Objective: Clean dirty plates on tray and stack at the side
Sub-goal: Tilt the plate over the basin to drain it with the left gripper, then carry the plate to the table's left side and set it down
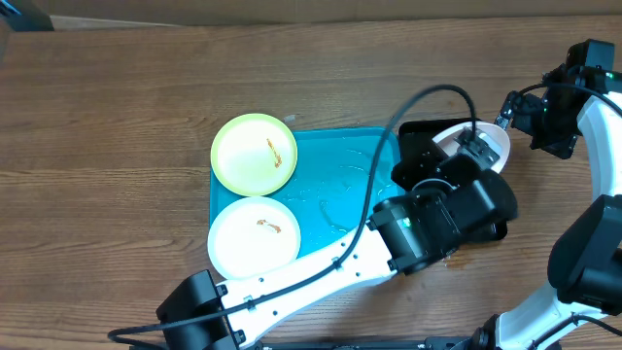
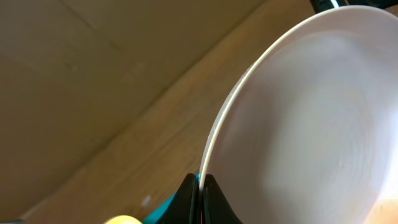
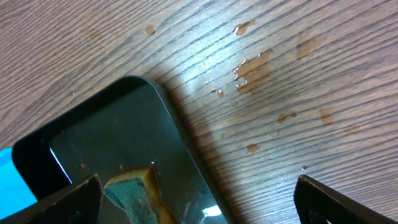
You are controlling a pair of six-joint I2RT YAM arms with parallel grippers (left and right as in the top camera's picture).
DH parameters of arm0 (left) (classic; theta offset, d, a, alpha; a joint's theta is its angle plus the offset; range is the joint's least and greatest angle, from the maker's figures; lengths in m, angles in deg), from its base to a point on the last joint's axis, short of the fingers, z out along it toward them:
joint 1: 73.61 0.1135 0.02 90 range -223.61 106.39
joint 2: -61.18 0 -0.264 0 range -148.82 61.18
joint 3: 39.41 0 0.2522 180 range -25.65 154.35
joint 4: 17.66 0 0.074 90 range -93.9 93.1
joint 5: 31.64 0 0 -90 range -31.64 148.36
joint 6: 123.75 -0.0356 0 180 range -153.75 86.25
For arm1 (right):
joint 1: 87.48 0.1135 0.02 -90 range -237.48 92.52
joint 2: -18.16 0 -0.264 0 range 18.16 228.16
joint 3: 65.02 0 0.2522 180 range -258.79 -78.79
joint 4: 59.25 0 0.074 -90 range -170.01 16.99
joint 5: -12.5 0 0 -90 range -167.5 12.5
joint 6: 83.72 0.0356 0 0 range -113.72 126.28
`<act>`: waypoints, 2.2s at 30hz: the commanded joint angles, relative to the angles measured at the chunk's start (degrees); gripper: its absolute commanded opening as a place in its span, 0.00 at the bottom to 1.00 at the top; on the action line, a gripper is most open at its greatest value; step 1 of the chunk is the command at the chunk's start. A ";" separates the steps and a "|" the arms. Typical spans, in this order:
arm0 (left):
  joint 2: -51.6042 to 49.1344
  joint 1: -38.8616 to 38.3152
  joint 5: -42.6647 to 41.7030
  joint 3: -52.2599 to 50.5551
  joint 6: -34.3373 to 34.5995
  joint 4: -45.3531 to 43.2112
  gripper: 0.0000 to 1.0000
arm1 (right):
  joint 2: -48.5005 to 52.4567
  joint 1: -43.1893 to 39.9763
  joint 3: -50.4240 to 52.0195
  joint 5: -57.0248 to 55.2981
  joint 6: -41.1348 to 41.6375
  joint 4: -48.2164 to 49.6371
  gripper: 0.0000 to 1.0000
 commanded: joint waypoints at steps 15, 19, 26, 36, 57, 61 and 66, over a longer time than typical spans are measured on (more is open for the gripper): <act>-0.09 -5.68 14.51 1.38 -24.37 -16.24 0.04 | -0.22 0.00 -0.68 -0.17 0.28 0.31 1.00; -0.09 -5.57 14.51 1.38 -24.22 -16.22 0.04 | -0.22 0.00 -0.68 -0.17 0.28 0.31 1.00; -0.09 -3.69 14.47 1.38 -19.37 -16.09 0.04 | -0.22 0.00 -0.68 -0.15 0.28 0.31 1.00; -0.09 3.78 -3.96 1.36 6.25 2.71 0.04 | -0.22 0.00 -0.68 -0.15 0.28 0.31 1.00; -0.09 58.18 -50.90 1.33 28.13 20.00 0.04 | -0.22 0.00 -0.68 -0.15 0.31 0.31 1.00; -0.09 69.13 -49.77 1.31 28.02 22.47 0.04 | -0.22 0.00 -0.68 -0.17 0.28 0.31 1.00; -0.09 82.16 -47.21 0.72 28.06 23.85 0.04 | -0.22 0.00 -0.68 -0.15 0.28 0.31 1.00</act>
